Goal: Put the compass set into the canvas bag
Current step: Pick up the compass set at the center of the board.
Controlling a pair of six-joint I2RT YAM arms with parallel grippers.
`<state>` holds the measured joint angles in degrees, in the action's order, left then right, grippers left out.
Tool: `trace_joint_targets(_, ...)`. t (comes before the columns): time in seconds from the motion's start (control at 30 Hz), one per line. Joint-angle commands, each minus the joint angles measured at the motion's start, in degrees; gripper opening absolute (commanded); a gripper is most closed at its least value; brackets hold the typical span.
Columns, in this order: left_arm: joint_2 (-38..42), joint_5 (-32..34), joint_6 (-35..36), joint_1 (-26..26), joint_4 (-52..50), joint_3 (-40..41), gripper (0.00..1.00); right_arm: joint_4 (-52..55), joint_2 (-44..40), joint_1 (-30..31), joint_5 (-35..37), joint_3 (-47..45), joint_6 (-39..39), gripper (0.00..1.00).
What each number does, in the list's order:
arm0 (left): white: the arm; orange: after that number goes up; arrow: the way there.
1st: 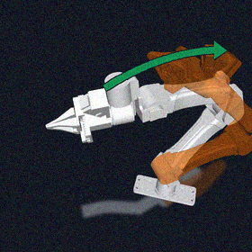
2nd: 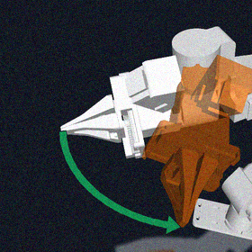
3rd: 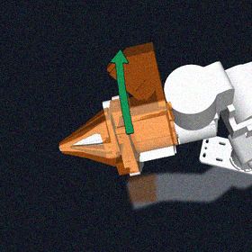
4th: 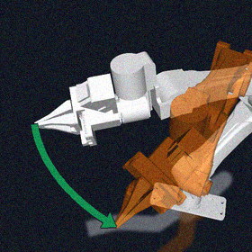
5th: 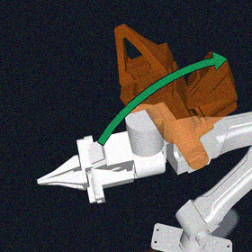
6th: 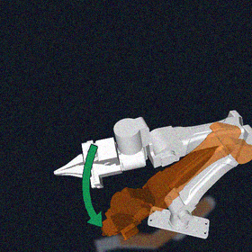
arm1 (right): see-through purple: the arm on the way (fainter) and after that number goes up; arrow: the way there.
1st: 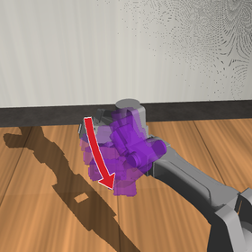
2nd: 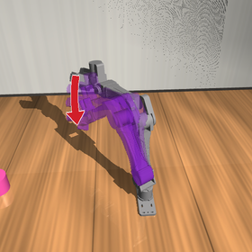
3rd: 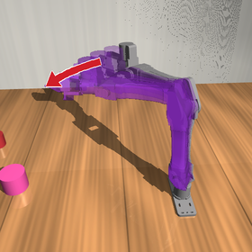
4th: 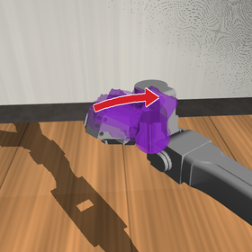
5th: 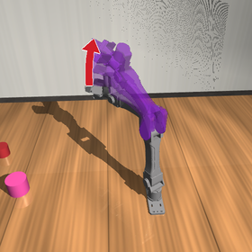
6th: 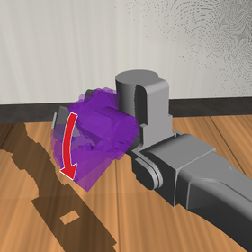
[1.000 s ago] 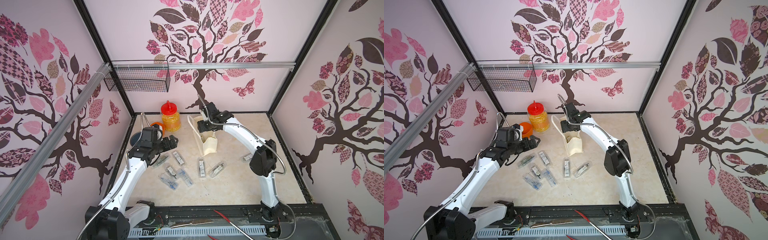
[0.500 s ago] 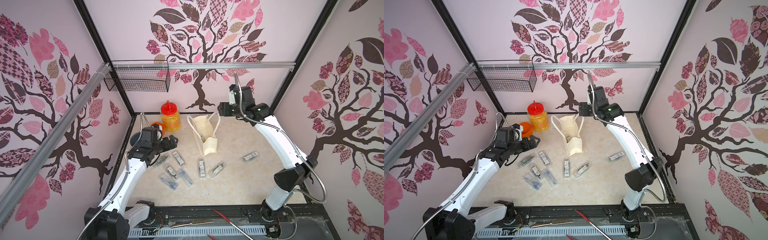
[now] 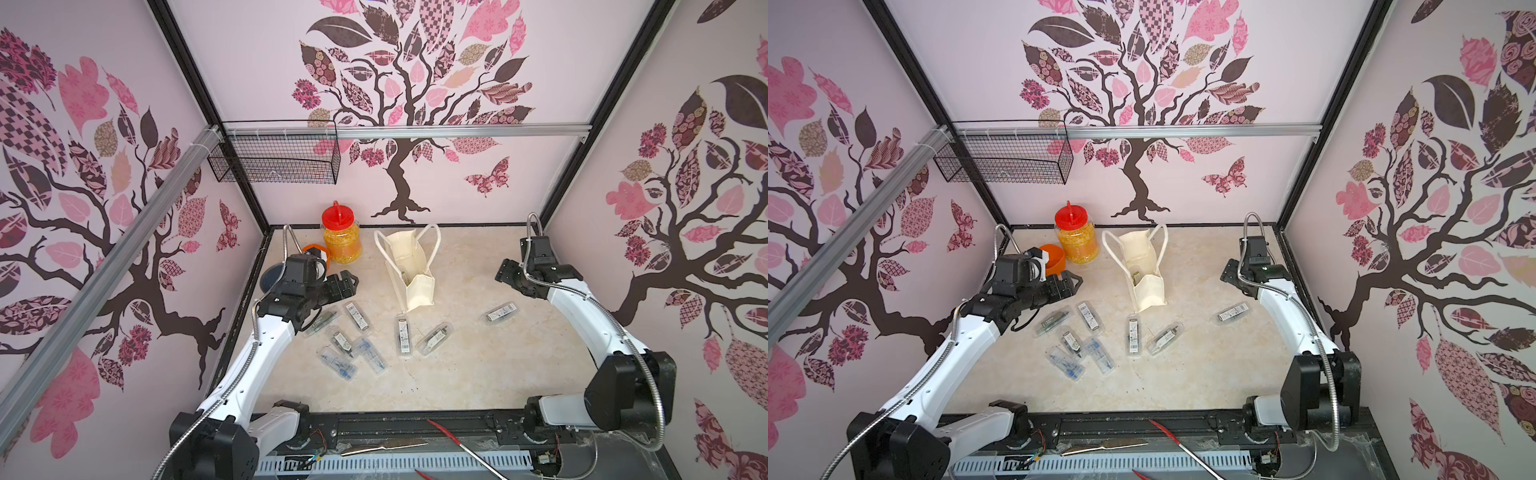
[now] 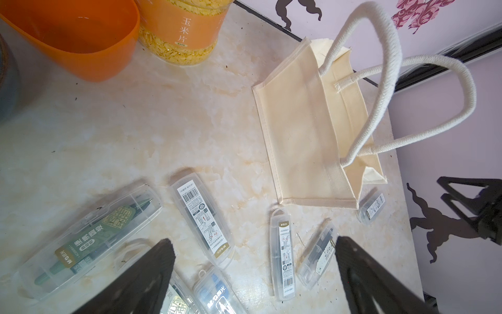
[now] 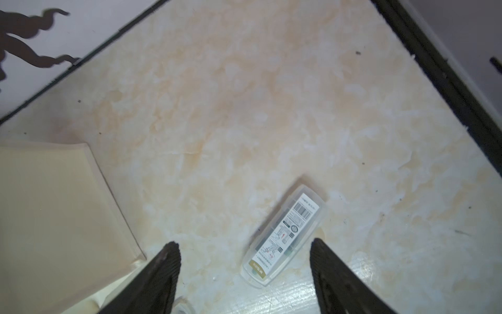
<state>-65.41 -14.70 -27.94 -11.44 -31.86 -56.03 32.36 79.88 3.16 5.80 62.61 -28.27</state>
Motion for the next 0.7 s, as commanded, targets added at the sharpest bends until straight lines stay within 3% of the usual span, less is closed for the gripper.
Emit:
trace_joint_targets(0.0, 0.1, -0.2, 0.5, -0.3, 1.3, -1.0, 0.96, -3.9, 2.2, -0.3, 0.5, -0.6, -3.5, 0.80)
trace_joint_targets(0.23, -0.2, 0.1, 0.3, -0.3, 1.5, -0.2, 0.96, -8.5, 5.1, -0.6, 0.3, -5.7, -7.4, 0.82)
trace_joint_targets(0.67, -0.5, -0.2, 0.7, -0.2, 1.8, 0.5, 0.96, -5.7, 12.6, -1.9, -3.7, -7.5, -9.0, 0.79)
